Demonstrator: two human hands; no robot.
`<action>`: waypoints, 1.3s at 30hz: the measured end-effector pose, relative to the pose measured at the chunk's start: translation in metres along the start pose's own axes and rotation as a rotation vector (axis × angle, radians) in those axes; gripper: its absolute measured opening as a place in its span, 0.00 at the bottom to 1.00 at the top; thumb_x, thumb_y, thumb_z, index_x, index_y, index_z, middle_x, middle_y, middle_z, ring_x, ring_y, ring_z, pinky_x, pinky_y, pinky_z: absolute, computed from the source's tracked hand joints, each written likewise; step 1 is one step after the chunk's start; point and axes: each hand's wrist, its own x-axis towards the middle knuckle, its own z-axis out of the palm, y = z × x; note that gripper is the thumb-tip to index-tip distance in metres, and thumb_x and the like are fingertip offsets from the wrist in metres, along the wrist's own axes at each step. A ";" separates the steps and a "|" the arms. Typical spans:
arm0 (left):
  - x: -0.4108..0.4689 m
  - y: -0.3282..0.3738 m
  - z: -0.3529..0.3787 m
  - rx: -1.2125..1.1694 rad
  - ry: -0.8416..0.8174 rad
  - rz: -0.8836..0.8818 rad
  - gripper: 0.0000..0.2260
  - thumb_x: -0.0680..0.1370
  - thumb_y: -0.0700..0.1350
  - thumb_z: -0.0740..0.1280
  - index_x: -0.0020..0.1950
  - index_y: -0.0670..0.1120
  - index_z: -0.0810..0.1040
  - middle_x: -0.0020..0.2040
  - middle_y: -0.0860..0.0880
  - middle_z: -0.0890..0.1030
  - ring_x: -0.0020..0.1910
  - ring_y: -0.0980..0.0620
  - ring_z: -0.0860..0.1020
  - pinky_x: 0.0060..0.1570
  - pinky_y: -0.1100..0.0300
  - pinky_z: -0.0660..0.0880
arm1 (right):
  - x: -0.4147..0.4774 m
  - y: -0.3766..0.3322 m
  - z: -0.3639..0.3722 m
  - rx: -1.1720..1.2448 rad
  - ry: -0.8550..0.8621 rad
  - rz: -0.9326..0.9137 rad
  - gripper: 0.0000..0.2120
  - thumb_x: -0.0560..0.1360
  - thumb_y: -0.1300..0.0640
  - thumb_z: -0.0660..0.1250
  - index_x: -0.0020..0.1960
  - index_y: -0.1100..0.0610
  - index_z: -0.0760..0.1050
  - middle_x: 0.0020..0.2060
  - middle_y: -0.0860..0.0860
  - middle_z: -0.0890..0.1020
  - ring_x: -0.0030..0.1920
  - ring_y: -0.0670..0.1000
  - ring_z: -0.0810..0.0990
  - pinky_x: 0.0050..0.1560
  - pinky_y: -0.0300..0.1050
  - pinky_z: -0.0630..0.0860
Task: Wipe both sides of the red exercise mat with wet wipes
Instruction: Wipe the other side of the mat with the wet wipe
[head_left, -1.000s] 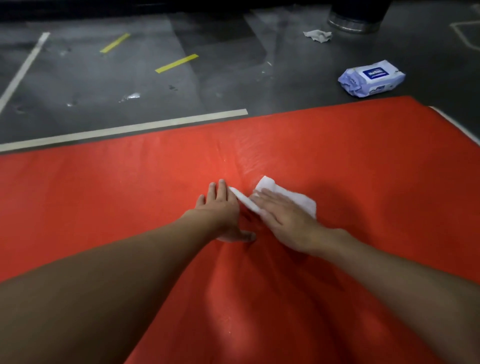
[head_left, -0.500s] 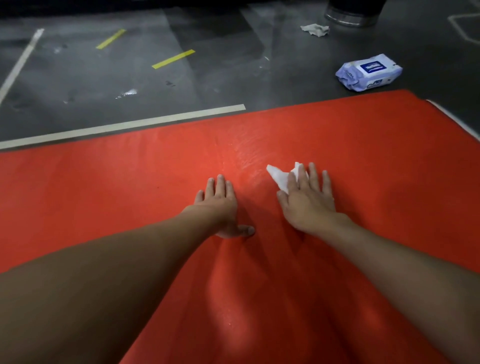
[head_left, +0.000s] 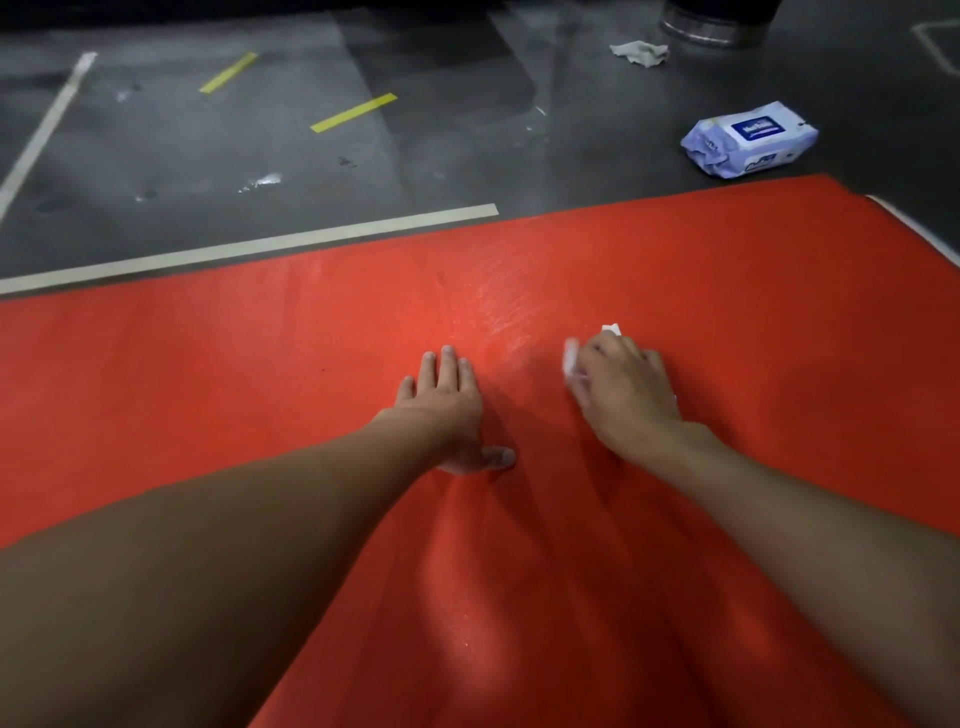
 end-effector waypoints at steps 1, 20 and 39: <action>0.001 0.000 0.000 0.003 0.001 0.001 0.57 0.71 0.71 0.64 0.77 0.39 0.33 0.78 0.40 0.32 0.77 0.39 0.35 0.76 0.41 0.46 | 0.001 -0.001 -0.001 0.050 0.073 0.040 0.12 0.82 0.51 0.58 0.54 0.56 0.78 0.54 0.54 0.78 0.61 0.58 0.73 0.56 0.53 0.65; 0.003 -0.001 0.003 -0.005 0.023 -0.001 0.56 0.71 0.72 0.64 0.78 0.39 0.35 0.78 0.40 0.33 0.78 0.40 0.36 0.76 0.42 0.46 | -0.033 -0.027 0.023 0.122 -0.162 -0.394 0.24 0.85 0.52 0.47 0.80 0.53 0.54 0.80 0.51 0.54 0.80 0.52 0.49 0.79 0.49 0.46; -0.028 0.005 0.007 0.037 -0.054 0.050 0.63 0.65 0.68 0.73 0.78 0.42 0.32 0.78 0.40 0.32 0.77 0.38 0.35 0.76 0.42 0.45 | -0.052 -0.044 0.024 0.052 -0.244 -0.316 0.31 0.79 0.40 0.35 0.81 0.46 0.42 0.81 0.50 0.44 0.80 0.50 0.40 0.77 0.50 0.38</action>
